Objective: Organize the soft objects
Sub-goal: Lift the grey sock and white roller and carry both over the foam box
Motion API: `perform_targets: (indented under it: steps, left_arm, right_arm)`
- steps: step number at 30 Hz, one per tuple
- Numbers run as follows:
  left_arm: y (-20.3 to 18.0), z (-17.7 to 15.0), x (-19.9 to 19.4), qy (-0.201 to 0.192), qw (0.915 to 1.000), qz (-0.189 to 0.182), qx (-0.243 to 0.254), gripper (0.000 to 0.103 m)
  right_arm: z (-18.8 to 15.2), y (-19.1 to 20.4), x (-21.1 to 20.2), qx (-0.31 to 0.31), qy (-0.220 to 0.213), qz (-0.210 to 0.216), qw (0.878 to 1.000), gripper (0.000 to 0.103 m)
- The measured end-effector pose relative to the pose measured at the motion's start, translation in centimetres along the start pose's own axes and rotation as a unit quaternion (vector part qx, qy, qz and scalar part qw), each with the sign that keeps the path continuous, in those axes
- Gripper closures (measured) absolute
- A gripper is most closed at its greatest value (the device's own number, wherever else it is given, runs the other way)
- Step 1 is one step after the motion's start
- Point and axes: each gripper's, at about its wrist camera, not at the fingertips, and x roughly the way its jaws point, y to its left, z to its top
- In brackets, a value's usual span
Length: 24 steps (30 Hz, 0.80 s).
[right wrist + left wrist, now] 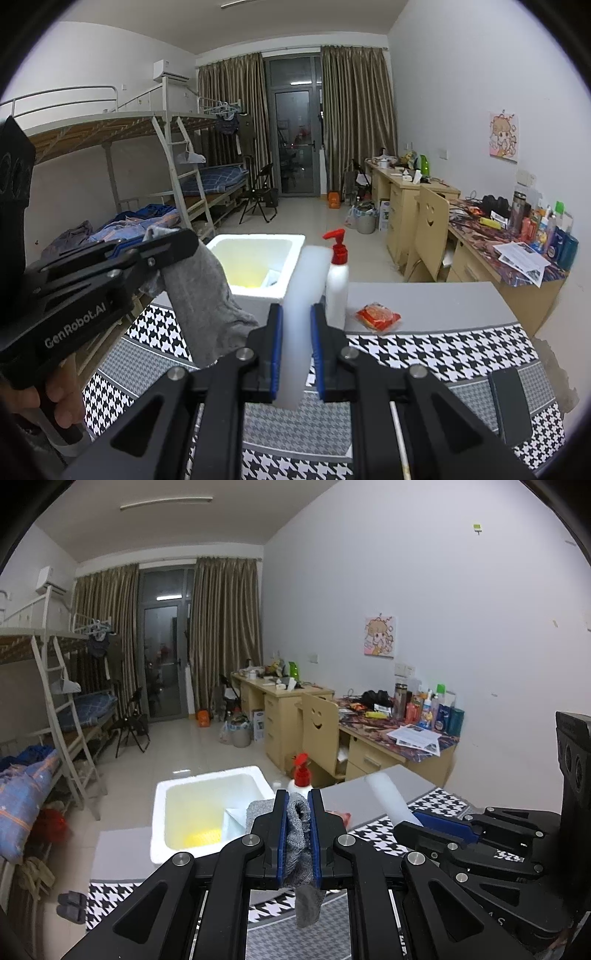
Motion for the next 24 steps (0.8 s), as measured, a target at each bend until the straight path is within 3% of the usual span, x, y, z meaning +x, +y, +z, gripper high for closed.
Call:
perform_targets:
  steps: [16, 24]
  left_arm:
    - [2.0, 1.8, 1.8, -0.001, 0.9990, 0.044, -0.010, 0.092]
    - [3.6, 2.9, 2.9, -0.004, 0.9961, 0.087, -0.012, 0.092]
  right_arm:
    - [2.7, 0.7, 1.3, -0.016, -0.010, 0.007, 1.000, 0.085]
    - [3.8, 1.6, 2.7, -0.025, -0.009, 0.008, 1.000, 0.085]
